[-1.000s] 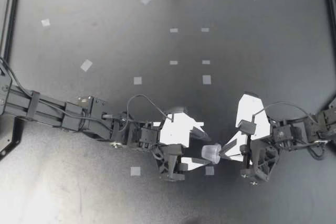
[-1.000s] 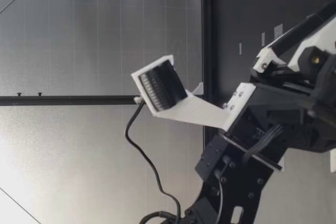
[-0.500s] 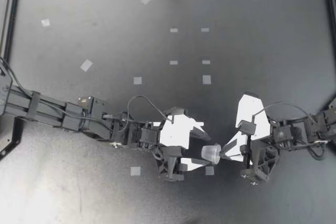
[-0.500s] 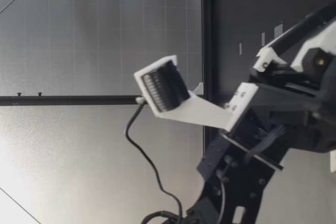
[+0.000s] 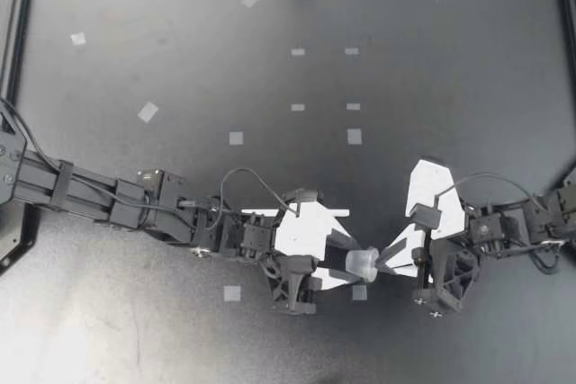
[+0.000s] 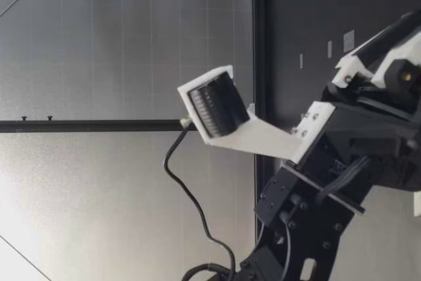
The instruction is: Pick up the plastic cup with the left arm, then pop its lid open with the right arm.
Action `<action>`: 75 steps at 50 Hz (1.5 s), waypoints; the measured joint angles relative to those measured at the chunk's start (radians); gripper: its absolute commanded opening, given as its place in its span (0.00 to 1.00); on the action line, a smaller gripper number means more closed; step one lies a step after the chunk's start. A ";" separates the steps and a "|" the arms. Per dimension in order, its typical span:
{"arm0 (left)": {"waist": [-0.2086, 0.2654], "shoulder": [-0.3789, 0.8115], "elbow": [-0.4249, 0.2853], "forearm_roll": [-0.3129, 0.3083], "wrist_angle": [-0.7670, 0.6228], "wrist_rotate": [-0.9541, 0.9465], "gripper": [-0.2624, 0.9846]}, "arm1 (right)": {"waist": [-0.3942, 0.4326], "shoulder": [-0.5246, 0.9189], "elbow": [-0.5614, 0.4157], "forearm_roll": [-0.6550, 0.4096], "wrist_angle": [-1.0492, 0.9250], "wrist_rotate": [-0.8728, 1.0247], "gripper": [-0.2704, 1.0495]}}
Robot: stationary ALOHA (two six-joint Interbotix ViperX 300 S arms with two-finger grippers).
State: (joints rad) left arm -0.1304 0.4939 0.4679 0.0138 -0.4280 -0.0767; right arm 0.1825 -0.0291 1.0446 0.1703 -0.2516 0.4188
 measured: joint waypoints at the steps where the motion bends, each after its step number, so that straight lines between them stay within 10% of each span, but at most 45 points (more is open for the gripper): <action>1: 0.000 0.000 0.000 0.000 0.000 0.000 0.51 | 0.000 -0.003 0.000 0.000 0.000 0.000 0.12; 21: 0.002 -0.110 0.061 0.000 -0.040 0.043 0.38 | 0.000 -0.270 0.156 0.021 -0.164 0.192 0.17; 36: 0.035 -0.307 0.342 -0.124 -0.623 0.124 0.34 | 0.000 -0.313 0.232 0.023 -0.465 0.463 0.79; 42: 0.041 -0.310 0.417 -0.169 -0.825 0.123 0.34 | -0.002 -0.186 0.152 0.023 -0.558 0.494 0.76; 55: 0.040 -0.299 0.391 -0.163 -0.776 0.138 0.34 | -0.043 0.032 0.038 0.023 -0.913 0.598 0.75; 75: 0.040 -0.299 0.377 -0.140 -0.741 0.140 0.34 | -0.046 -0.021 0.034 -0.011 -0.951 0.560 0.75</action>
State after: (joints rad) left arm -0.0905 0.1948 0.8452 -0.1258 -1.1689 0.0629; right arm 0.1365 -0.0506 1.0784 0.1595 -1.2026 0.9787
